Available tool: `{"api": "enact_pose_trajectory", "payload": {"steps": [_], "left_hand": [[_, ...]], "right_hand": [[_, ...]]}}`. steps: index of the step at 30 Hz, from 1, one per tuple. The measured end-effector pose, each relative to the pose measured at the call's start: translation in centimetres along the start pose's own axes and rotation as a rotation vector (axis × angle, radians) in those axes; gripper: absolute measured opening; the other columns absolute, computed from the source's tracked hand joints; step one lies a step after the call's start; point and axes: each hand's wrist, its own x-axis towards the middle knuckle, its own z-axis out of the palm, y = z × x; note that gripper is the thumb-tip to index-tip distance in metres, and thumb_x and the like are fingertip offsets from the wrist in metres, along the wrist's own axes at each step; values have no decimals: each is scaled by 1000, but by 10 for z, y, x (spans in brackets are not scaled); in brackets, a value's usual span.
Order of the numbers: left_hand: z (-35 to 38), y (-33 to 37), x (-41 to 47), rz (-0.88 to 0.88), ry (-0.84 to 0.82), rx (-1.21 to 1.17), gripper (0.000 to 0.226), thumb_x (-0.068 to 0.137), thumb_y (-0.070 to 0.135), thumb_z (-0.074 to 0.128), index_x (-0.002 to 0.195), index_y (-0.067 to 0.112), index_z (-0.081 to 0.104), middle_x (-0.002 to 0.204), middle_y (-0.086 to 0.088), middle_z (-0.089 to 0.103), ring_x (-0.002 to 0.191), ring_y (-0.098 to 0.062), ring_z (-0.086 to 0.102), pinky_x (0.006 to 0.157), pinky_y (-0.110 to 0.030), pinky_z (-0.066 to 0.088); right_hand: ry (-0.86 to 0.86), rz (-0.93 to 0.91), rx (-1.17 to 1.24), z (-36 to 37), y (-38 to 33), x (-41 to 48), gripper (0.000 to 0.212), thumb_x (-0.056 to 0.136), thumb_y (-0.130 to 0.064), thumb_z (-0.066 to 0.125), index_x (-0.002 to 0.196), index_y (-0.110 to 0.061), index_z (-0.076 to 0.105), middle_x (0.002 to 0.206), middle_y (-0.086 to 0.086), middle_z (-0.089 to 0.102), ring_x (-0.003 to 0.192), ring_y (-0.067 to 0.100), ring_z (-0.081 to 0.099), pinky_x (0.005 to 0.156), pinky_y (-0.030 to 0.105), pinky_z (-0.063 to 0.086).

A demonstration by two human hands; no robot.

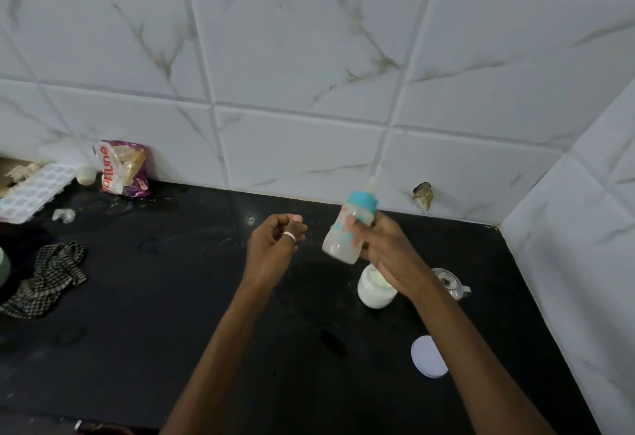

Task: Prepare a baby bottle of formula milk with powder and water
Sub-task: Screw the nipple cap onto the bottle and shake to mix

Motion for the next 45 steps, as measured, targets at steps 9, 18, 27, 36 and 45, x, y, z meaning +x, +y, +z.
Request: {"api": "enact_pose_trajectory", "payload": {"steps": [9,18,27,36,45], "left_hand": [[-1,1,-1,-12,7,0,11,102,28,62,107,22,70,99,2,79,93,-11,75,74,-23,55],[-2,0,-2,-4,4,10,12,102,30,62,108,22,69,100,1,78,93,-13,75,75,-25,57],[-1,-1,0,7,-7,17,10,102,29,62,106,24,69,100,1,78,93,-14,75,79,-28,59],[0,-1,2,0,-7,12,10,102,30,62,105,24,69,97,3,78,90,-10,75,75,-25,57],[3,-2,5,-1,-15,7,10,102,30,62,105,24,70,99,2,79,94,-14,75,80,-31,60]], "right_hand": [[-42,22,-36,3,2,-2,31,87,-24,70,117,-17,64,115,7,70,109,22,69,88,39,61],[-32,15,10,2,3,1,38,84,-28,71,119,-17,64,115,6,70,109,20,69,88,39,60],[-16,25,-14,2,4,0,29,90,-24,69,118,-17,65,115,7,70,108,21,70,86,38,61],[-1,-20,18,3,1,1,27,91,-18,69,118,-17,63,113,5,70,111,22,68,92,41,59],[9,-31,49,1,11,9,52,81,-29,75,127,-12,60,125,14,67,120,29,66,97,44,58]]}}
